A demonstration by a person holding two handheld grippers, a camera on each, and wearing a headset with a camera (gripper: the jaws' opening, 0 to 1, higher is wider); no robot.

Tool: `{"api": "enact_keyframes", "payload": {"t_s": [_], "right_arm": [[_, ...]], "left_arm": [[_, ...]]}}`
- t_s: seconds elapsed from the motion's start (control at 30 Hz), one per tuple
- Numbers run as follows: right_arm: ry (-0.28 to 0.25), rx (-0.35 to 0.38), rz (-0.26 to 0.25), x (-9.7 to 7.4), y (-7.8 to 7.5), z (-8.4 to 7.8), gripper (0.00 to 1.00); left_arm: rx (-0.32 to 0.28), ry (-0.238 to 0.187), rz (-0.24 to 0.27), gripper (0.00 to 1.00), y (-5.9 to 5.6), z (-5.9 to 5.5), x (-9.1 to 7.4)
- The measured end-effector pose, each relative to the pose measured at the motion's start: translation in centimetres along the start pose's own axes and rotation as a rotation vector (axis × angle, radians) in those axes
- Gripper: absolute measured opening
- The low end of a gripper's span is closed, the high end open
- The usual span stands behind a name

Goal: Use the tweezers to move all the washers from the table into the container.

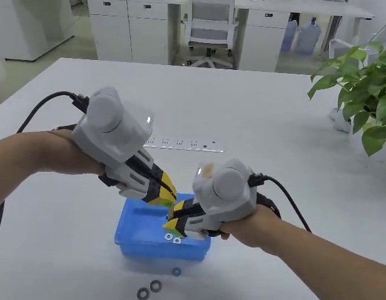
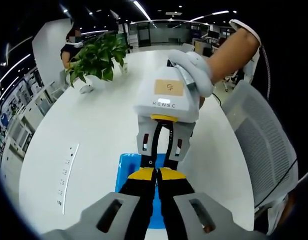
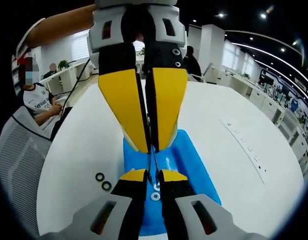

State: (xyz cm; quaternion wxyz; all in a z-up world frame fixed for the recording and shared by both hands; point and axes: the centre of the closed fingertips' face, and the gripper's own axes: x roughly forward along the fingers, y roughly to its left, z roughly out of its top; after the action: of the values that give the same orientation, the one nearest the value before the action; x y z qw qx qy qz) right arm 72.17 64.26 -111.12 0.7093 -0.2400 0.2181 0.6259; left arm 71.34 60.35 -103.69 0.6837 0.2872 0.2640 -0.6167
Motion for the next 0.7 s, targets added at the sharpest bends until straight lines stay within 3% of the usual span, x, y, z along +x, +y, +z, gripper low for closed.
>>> {"api": "enact_keyframes", "payload": {"t_s": [0.3, 0.7], "right_arm": [[-0.02, -0.015, -0.013, -1.1, 0.8, 1.3, 0.11], [-0.028, -0.049, -0.019, -1.8, 2.4, 2.0, 0.11]], "left_arm": [[0.009, -0.004, 0.009, 0.05, -0.9, 1.0, -1.2], [0.02, 0.014, 0.015, 0.05, -2.3, 1.4, -2.1]]}}
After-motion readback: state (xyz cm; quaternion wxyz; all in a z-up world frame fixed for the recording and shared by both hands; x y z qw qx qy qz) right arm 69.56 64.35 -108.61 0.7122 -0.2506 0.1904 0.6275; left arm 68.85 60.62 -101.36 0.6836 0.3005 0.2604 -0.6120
